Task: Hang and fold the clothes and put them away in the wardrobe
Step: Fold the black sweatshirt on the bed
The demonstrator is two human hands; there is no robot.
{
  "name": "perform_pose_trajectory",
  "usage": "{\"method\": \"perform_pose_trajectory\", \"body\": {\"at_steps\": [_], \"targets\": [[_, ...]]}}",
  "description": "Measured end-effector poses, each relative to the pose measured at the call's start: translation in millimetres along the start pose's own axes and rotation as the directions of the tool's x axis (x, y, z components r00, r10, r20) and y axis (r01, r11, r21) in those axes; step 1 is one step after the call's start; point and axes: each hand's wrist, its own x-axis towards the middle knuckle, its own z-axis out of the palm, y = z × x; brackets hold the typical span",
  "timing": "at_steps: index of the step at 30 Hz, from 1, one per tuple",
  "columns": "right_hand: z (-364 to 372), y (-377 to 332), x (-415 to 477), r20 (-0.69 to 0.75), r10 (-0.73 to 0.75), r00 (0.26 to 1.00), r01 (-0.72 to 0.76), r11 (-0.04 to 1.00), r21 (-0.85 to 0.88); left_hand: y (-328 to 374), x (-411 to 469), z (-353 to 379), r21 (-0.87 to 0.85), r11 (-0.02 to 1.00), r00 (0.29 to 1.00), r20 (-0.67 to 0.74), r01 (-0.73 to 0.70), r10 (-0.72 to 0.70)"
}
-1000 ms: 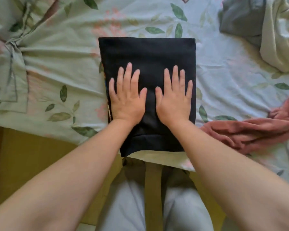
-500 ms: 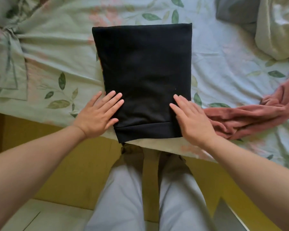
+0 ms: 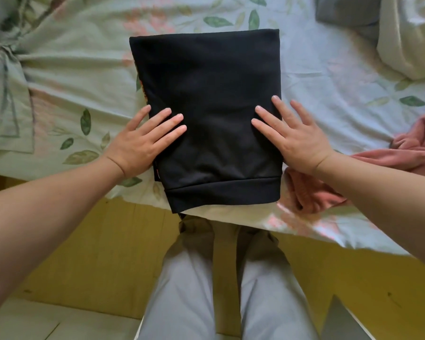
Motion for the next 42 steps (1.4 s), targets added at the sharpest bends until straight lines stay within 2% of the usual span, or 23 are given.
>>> {"method": "perform_pose_trajectory", "body": {"at_steps": [5,9,11,14,17,20,21,23,24,26,28,29,31,32,33,35,36,39,42], "targets": [[-8.3,0.8,0.7,0.023,-0.024,0.999,0.023,0.998,0.061,-8.6,6.9,-8.2,-0.121,0.99,0.996,0.034,-0.071,0.076],[-26.3,-2.2,0.8,-0.004,-0.006,1.0,0.007,0.969,0.247,-6.7,12.3,-30.6,-0.36,0.933,0.997,0.07,0.006,0.021],[-40.1,-8.8,-3.0,0.03,0.017,0.999,-0.028,0.906,0.423,-6.2,8.3,-45.7,-0.499,0.863,0.99,0.144,0.077,-0.005],[-58.9,-18.9,-12.7,0.138,0.055,0.989,-0.135,0.717,0.684,-3.8,-0.7,-67.5,-0.673,0.716,0.972,0.231,0.183,-0.031],[-70.8,-20.9,-18.1,0.277,0.087,0.957,-0.281,0.509,0.814,0.0,-8.0,-77.3,-0.797,0.479,0.927,0.357,0.367,-0.116],[-78.9,-12.2,-10.2,0.418,0.102,0.903,-0.427,0.331,0.842,0.9,-5.9,-81.4,-0.777,0.228,0.8,0.512,0.587,-0.312],[-79.0,-10.7,-4.8,0.465,0.163,0.87,-0.492,0.342,0.801,2.6,-3.7,-81.6,-0.769,0.141,0.754,0.544,0.623,-0.367],[-76.9,-7.6,11.6,0.52,0.295,0.802,-0.598,0.376,0.708,7.2,4.2,-73.4,-0.78,-0.136,0.667,0.6,0.611,-0.441],[-76.1,-7.6,19.9,0.541,0.348,0.766,-0.639,0.317,0.701,8.2,8.7,-67.0,-0.766,-0.269,0.61,0.632,0.583,-0.477],[-68.6,-7.3,36.9,0.589,0.417,0.692,-0.678,0.097,0.729,7.9,16.8,-59.4,-0.714,-0.482,0.474,0.699,0.508,-0.535],[-59.4,-5.9,50.2,0.672,0.426,0.606,-0.689,-0.14,0.711,9.1,23.1,-56.0,-0.668,-0.589,0.383,0.744,0.455,-0.548],[-53.2,-4.7,55.0,0.712,0.431,0.555,-0.698,-0.224,0.68,10.6,25.6,-55.4,-0.659,-0.606,0.361,0.751,0.444,-0.552],[-50.6,-7.4,63.3,0.755,0.435,0.491,-0.72,-0.285,0.633,11.9,31.2,-57.5,-0.661,-0.602,0.338,0.749,0.449,-0.571],[-50.6,-9.5,66.2,0.76,0.454,0.465,-0.74,-0.272,0.615,10.6,33.9,-58.8,-0.661,-0.596,0.343,0.748,0.455,-0.568],[-49.8,-11.3,68.0,0.741,0.489,0.459,-0.76,-0.215,0.613,6.8,35.9,-59.1,-0.672,-0.584,0.369,0.74,0.455,-0.563],[-50.7,-15.4,69.6,0.67,0.582,0.461,-0.791,-0.072,0.607,-5.8,37.7,-61.0,-0.713,-0.546,0.457,0.701,0.439,-0.548],[-52.2,-17.4,71.1,0.64,0.621,0.454,-0.795,-0.043,0.605,-12.6,37.9,-62.7,-0.744,-0.515,0.508,0.667,0.426,-0.544],[-56.7,-24.8,80.4,0.531,0.704,0.471,-0.729,-0.028,0.684,-24.0,40.1,-65.3,-0.806,-0.45,0.613,0.587,0.384,-0.529],[-59.8,-29.9,93.5,0.456,0.753,0.475,-0.687,-0.007,0.727,-19.6,49.5,-65.8,-0.799,-0.504,0.618,0.586,0.329,-0.525]]}}
